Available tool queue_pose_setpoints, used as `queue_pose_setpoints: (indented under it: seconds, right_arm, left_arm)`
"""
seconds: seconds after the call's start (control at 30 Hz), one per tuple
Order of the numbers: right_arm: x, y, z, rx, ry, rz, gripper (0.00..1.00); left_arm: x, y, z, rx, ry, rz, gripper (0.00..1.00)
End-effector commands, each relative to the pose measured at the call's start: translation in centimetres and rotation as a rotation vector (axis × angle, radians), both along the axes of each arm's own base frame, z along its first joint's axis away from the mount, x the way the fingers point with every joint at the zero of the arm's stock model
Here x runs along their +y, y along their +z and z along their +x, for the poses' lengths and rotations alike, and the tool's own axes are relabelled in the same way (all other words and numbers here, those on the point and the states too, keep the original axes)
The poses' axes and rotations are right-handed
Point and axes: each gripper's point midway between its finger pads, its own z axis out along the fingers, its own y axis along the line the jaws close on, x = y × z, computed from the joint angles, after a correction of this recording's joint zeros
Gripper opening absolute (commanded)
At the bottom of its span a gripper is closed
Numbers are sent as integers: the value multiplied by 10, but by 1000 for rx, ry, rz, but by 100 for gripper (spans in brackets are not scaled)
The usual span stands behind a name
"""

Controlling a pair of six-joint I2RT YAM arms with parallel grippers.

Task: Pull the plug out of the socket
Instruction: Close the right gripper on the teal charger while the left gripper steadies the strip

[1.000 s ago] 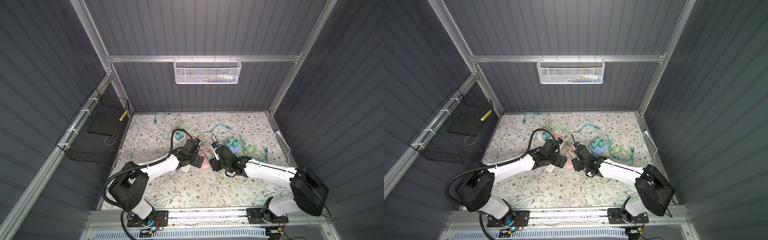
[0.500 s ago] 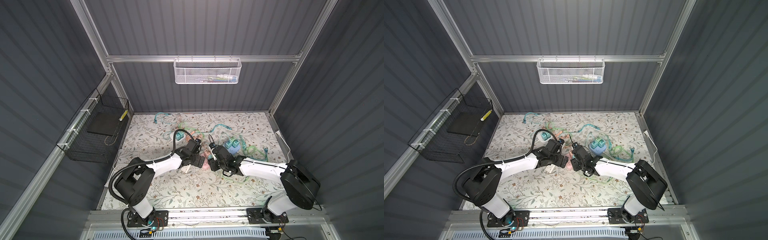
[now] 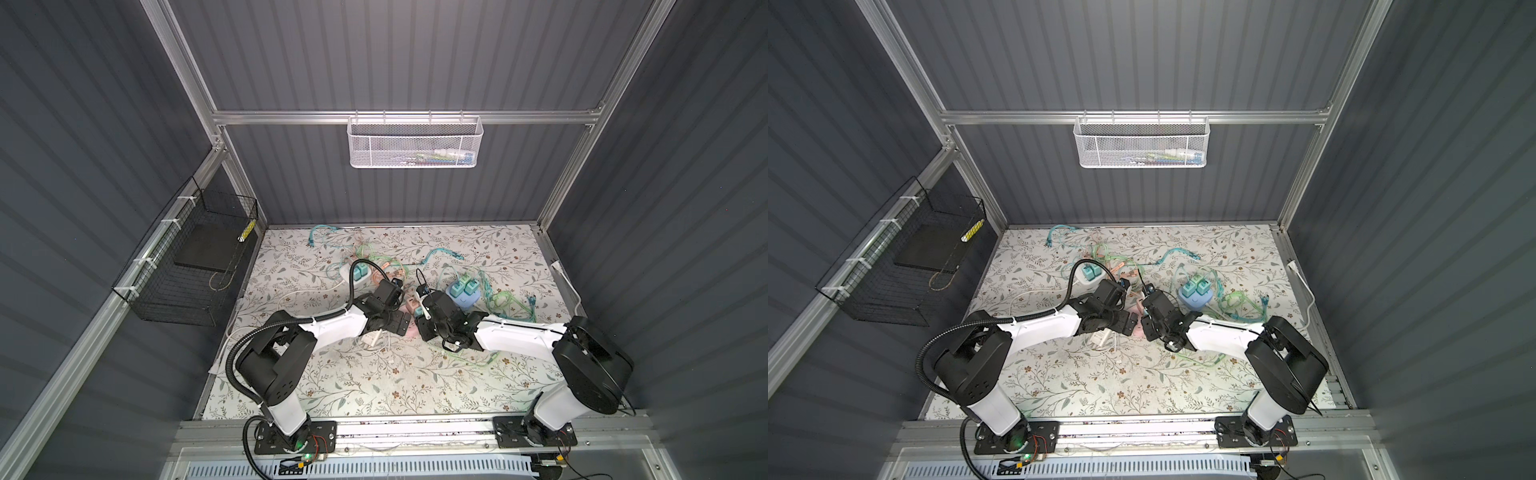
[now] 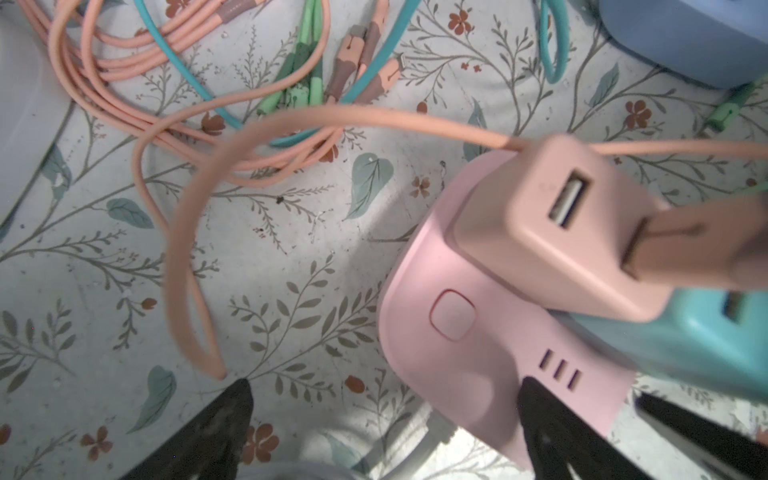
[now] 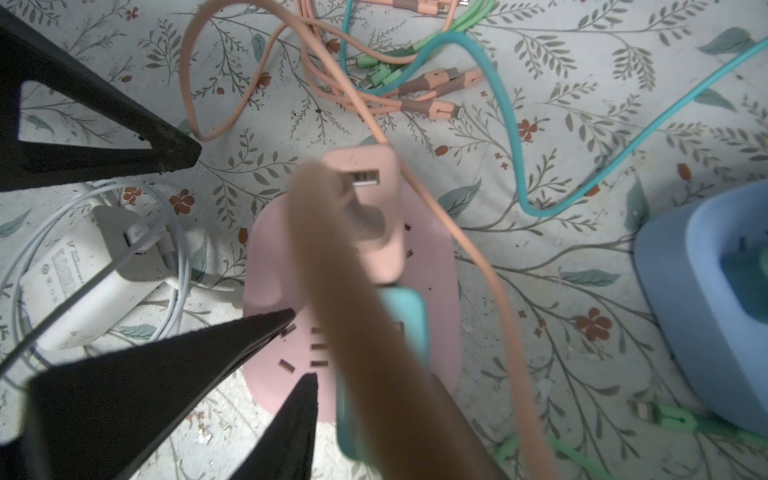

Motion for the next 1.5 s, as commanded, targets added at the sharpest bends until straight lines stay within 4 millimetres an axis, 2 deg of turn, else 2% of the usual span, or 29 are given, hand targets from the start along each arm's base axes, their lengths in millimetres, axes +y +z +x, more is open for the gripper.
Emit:
queue_pose_setpoints:
  seconds: [0.0, 0.13, 0.27, 0.43, 0.9, 1.03, 1.23, 1.47]
  right_arm:
    - [6, 2, 2, -9, 11, 21, 39]
    - [8, 0, 3, -18, 23, 18, 37]
    - [6, 0, 3, -29, 28, 16, 51]
    - [2, -6, 6, -23, 14, 3, 52]
    - [3, -11, 5, -12, 41, 24, 33]
    - [3, -5, 5, -23, 46, 30, 23]
    - [4, 11, 4, -69, 59, 51, 20]
    - [-7, 11, 6, -91, 6, 21, 15]
  left_arm:
    - [-1, -5, 0, 18, 19, 6, 100]
    - [0, -8, -1, 27, 21, 6, 100]
    - [-3, -10, -4, 41, 1, -2, 99]
    - [-9, -13, -8, 67, -24, -19, 98]
    - [-9, -16, -9, 77, -22, -17, 98]
    - [-10, -14, -8, 88, -1, -27, 98]
    - [-8, -21, -9, 126, 36, -12, 96]
    - [-1, -35, -16, 174, 48, 26, 90]
